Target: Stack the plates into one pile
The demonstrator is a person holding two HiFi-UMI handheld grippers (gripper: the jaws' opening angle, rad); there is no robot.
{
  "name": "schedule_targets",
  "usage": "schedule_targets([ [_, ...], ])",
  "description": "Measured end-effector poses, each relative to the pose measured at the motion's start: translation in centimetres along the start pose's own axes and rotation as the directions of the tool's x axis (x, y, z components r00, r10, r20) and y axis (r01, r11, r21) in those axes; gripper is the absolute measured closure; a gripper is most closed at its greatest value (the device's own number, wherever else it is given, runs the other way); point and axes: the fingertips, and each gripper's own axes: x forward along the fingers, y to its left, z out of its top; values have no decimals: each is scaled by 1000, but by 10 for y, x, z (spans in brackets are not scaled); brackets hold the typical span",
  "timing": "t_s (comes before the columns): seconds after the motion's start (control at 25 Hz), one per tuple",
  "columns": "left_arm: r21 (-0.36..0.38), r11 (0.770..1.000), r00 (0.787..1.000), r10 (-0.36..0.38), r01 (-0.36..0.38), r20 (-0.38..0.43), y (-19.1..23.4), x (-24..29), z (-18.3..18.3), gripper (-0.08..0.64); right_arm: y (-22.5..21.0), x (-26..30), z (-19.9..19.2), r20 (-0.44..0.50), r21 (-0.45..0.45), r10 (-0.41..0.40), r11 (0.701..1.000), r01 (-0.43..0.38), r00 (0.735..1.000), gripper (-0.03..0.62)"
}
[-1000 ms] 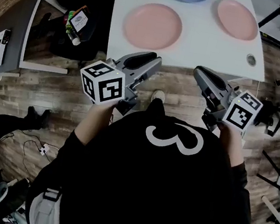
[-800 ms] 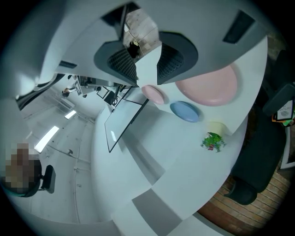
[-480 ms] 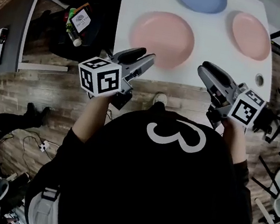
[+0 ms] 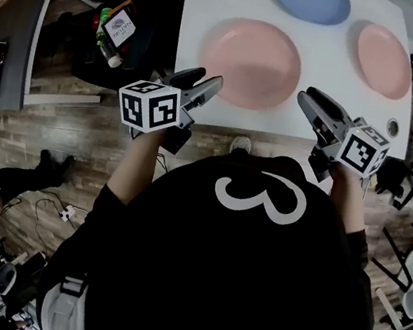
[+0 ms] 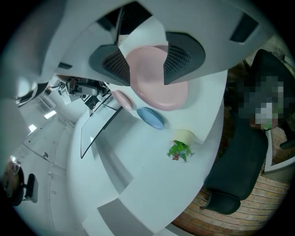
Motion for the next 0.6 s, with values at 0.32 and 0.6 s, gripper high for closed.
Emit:
schedule_targets([
  [0.32, -56, 996, 998, 68, -68, -9, 36, 11, -3, 341, -37, 16, -11, -63, 5, -79, 997, 80, 995, 433],
  [0.6, -126, 988, 995, 87, -93, -52, 66, 29, -4, 341, -77, 47, -15, -126, 86, -117, 988, 129, 985, 433],
])
